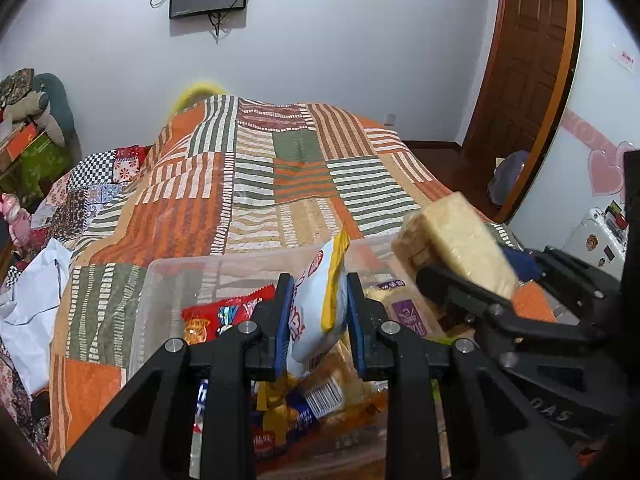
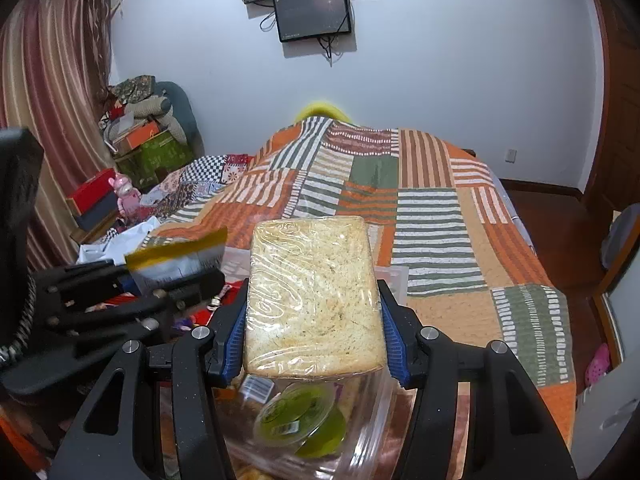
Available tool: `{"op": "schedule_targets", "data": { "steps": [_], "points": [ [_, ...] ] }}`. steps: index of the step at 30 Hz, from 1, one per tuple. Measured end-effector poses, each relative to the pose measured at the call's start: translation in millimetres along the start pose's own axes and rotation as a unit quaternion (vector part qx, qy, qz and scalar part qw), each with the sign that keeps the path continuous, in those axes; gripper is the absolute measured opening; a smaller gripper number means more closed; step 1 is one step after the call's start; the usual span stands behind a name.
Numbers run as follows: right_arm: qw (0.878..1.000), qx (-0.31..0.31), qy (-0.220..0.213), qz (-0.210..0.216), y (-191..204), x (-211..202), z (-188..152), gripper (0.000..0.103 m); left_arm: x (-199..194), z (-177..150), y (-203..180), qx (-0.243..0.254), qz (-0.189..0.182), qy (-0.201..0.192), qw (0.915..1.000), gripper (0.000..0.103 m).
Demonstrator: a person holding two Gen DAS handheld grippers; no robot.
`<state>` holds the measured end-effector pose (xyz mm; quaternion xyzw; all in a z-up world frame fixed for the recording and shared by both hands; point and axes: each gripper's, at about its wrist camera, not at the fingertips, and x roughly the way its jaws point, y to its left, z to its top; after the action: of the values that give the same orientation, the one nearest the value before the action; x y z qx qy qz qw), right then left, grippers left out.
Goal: Organize snacks
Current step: 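Carry the chip bag and bread loaf over the clear box and release both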
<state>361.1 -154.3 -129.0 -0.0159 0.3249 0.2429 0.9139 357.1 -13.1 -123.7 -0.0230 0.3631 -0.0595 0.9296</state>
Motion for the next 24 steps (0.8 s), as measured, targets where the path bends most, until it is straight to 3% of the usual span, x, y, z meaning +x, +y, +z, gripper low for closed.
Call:
{"op": "schedule_targets", "data": {
  "steps": [11,22,24],
  "points": [
    [0.999,0.018,0.042,0.011,-9.5,21.2,-9.2,0.053,23.4,-5.1,0.2,0.009,-0.004,0.032,0.9994,0.026],
    [0.999,0.011,0.033,0.014,-4.0,2.3,-5.3,0.055,-1.9,-8.0,3.1,0.006,-0.017,0.023,0.9996,0.033],
    [1.000,0.004,0.024,0.011,-0.5,-8.6,-4.8,0.055,-11.7,-9.5,2.3,0.009,-0.015,0.016,0.9997,0.039]
  ]
}}
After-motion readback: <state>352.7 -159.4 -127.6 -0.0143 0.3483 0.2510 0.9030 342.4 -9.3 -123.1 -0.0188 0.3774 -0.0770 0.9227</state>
